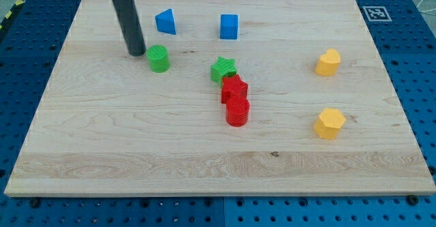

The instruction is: Move the green circle towards the green star

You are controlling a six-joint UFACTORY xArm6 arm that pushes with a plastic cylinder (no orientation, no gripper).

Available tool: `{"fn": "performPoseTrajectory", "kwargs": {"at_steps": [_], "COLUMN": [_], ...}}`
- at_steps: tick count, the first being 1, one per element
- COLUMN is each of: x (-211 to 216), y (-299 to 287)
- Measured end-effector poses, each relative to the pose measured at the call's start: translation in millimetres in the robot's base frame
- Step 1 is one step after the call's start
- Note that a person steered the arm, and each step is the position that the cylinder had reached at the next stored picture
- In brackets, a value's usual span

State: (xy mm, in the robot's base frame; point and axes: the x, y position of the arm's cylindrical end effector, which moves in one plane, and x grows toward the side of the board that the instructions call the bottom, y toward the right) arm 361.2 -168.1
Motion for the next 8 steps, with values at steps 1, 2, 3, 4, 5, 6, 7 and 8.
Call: {"fn": "performPoseTrajectory", "kwargs": {"at_steps": [1, 2, 3, 4, 5, 6, 7, 8], "x": [18, 35, 34, 14, -5, -12, -12, -9], "y": [-10, -4, 25, 40, 60, 77, 68, 39]}}
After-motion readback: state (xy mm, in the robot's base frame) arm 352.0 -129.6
